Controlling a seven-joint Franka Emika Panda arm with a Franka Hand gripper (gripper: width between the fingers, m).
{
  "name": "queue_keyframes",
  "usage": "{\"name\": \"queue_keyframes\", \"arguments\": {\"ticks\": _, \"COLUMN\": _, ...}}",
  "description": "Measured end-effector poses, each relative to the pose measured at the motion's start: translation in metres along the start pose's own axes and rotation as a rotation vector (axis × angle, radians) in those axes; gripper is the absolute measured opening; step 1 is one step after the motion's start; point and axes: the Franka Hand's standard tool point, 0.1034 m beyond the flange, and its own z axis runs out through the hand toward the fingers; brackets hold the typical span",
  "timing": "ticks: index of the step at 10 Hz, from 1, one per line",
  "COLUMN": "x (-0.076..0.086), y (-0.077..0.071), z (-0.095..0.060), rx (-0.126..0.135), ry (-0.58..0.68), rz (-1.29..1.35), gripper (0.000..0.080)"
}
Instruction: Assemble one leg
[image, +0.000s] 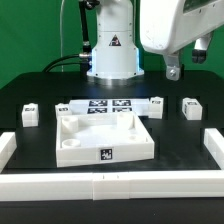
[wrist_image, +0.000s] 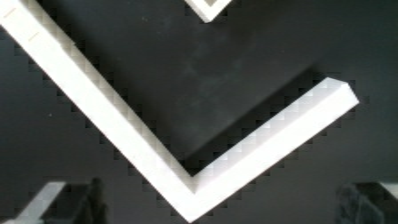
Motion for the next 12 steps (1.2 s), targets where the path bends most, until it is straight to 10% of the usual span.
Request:
{"name": "queue_keyframes", "arguments": {"ticks": 8, "x": -0.001, "y": 0.0, "z": 0.002, "rx": 0.016, "ry": -0.007, "rz": -0.013, "gripper": 0.065}}
{"name": "queue_keyframes", "arguments": {"ticks": 12, "x": -0.052, "y": 0.001, "z": 0.021, "rx": -0.019, "ry": 0.045, "rz": -0.239, "gripper": 0.065}}
